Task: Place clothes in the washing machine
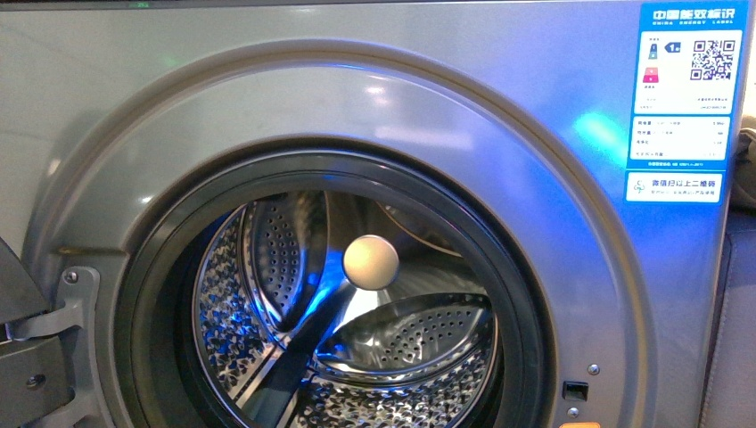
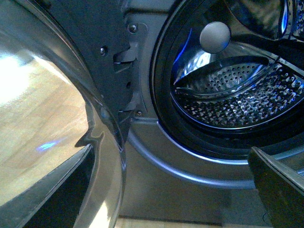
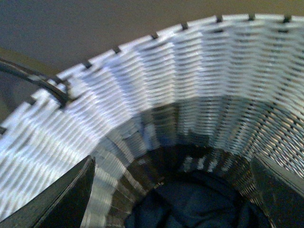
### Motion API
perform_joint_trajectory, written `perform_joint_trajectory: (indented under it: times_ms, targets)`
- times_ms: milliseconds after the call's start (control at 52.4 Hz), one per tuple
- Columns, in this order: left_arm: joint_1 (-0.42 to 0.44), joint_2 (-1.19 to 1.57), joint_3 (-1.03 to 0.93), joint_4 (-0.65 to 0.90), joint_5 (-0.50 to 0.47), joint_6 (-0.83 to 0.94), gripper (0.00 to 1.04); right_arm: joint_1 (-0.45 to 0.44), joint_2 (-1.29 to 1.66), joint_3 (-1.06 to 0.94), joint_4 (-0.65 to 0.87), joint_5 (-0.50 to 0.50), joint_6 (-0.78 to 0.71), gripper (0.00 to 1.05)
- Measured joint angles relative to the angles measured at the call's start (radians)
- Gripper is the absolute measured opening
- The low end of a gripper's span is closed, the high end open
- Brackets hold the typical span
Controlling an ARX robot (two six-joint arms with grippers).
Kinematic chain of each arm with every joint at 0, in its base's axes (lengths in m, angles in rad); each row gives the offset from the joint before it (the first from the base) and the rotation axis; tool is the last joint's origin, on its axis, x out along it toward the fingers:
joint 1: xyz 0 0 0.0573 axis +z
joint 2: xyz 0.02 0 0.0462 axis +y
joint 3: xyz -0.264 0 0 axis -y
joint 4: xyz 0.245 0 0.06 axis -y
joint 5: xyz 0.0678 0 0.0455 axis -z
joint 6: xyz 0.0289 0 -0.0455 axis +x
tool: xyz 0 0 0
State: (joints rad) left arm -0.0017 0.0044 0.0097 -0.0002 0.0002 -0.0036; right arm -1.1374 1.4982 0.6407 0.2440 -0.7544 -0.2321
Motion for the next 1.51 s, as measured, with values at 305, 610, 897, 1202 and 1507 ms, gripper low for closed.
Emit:
perform_joint_trajectory:
  times_ms: [305, 610, 897, 1202, 1507]
  targets:
    - [0.000, 0.000, 0.000, 0.000, 0.000, 0.000, 0.98, 0.064, 0.388, 0.048, 0.119, 0.211, -0.130, 0.97]
    - [0.000, 0.000, 0.000, 0.000, 0.000, 0.000, 0.98, 0.127, 0.700, 0.095, 0.227, 0.325, -0.197, 0.97]
    - [0.000, 0.000, 0.000, 0.000, 0.000, 0.000, 0.98, 0.163, 0.975, 0.190, 0.288, 0.421, -0.272, 0.97]
    - [0.000, 0.000, 0.000, 0.000, 0.000, 0.000, 0.98, 0.192, 1.149, 0.261, 0.368, 0.472, -0.316, 0.97]
    - [0.000, 0.000, 0.000, 0.000, 0.000, 0.000, 0.98, 0.203, 1.263, 0.335, 0.437, 0.483, -0.341, 0.97]
